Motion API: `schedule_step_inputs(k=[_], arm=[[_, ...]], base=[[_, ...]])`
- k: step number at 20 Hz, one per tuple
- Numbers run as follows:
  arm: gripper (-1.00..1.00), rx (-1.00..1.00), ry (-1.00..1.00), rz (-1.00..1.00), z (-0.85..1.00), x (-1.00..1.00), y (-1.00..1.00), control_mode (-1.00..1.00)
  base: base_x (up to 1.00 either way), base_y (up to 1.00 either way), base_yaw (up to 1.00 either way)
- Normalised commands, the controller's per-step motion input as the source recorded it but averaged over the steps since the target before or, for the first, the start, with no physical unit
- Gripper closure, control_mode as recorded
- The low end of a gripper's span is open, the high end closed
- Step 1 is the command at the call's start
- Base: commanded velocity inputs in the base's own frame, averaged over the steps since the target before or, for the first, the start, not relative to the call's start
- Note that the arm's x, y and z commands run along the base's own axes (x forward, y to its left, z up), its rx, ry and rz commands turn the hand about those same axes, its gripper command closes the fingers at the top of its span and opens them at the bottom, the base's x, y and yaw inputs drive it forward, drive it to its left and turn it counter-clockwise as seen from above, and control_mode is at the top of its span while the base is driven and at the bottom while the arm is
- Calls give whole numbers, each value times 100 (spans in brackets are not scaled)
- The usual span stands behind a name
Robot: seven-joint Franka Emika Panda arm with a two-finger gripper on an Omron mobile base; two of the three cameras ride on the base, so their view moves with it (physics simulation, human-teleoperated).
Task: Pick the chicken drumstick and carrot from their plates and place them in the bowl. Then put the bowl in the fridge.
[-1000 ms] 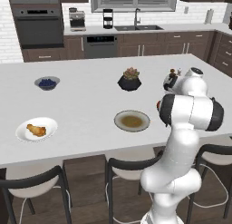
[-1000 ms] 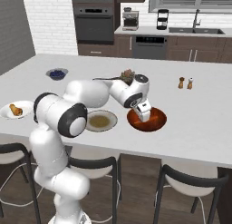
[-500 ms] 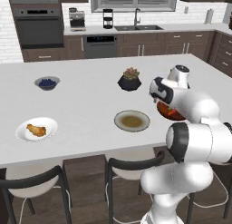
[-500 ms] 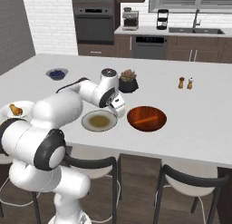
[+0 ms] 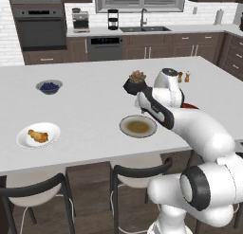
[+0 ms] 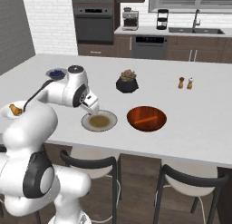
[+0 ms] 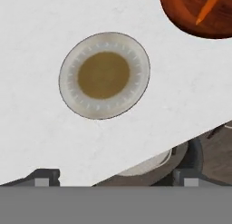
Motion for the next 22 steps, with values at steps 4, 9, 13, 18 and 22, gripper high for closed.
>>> schedule_step_inputs(k=[4, 9, 13, 18, 22], arm=[[-100, -21, 0, 48, 0, -37, 100, -100], [-100, -13, 0, 67, 6, -20, 88, -100], [-100, -18, 0, 49, 14, -6, 92, -100], [-100, -20, 2, 20, 6, 3, 100, -100], [-100, -6, 18, 21, 12, 17, 94, -100]], base=[[0, 0, 0], [0, 0, 0], [0, 0, 0], [0, 0, 0], [0, 0, 0]])
